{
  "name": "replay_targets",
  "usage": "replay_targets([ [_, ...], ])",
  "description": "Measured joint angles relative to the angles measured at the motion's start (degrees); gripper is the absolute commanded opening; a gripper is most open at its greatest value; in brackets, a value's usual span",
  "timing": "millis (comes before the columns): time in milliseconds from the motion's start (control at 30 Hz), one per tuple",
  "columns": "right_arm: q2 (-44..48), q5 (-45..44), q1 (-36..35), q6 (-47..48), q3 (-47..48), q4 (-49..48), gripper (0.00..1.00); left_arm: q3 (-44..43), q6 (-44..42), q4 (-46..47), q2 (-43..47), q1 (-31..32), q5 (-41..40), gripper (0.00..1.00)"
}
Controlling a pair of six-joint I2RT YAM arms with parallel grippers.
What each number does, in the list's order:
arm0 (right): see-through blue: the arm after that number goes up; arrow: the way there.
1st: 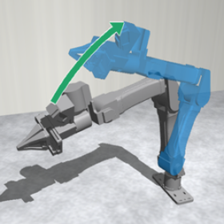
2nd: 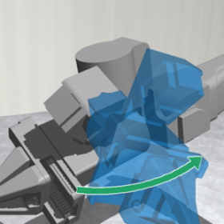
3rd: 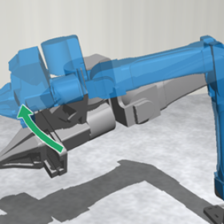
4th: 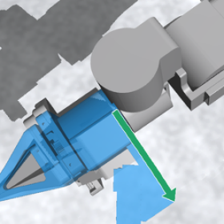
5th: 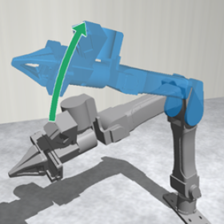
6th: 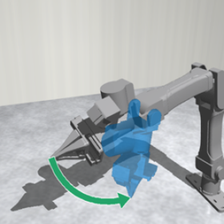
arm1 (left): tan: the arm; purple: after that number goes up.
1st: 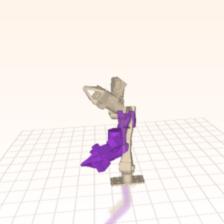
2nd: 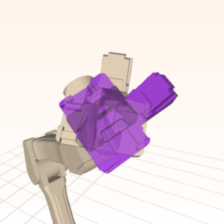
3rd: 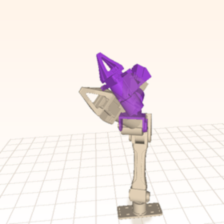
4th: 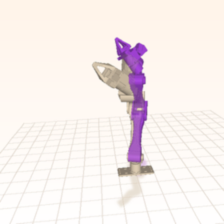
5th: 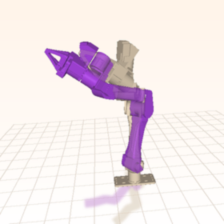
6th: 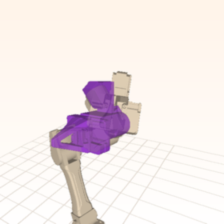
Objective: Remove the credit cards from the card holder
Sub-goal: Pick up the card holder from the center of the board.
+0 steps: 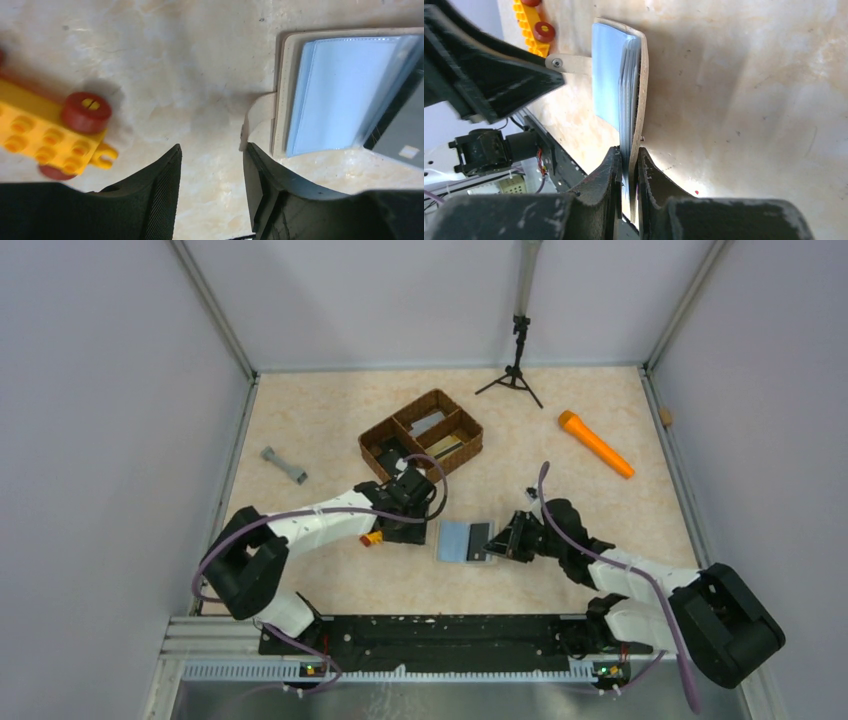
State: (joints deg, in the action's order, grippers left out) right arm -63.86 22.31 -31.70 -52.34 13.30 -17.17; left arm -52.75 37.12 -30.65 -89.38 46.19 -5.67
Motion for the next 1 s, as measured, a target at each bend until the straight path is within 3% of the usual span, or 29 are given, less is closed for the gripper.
replay_targets([
  [133,0.07,-0.09,0.00,0.96,0.02,1.97,0.00,0.50,-0.42,-2.12,7.67,0.04,-1.14,0.56],
  [367,4.11,0.63,0.00,2.05,0.76,3.43,0.00,9.49,-0.61,13.11,23.61,0.04,10.56,0.38],
  [633,7.45,4.48,0.00,0.02,0.76,0.13,0.00,12.22,3.74,26.75,19.32,0.02,22.49,0.32],
  [1000,9.97,10.80,0.00,-4.92,0.74,-6.32,0.00,16.20,8.04,38.12,17.49,-2.21,30.77,0.32],
])
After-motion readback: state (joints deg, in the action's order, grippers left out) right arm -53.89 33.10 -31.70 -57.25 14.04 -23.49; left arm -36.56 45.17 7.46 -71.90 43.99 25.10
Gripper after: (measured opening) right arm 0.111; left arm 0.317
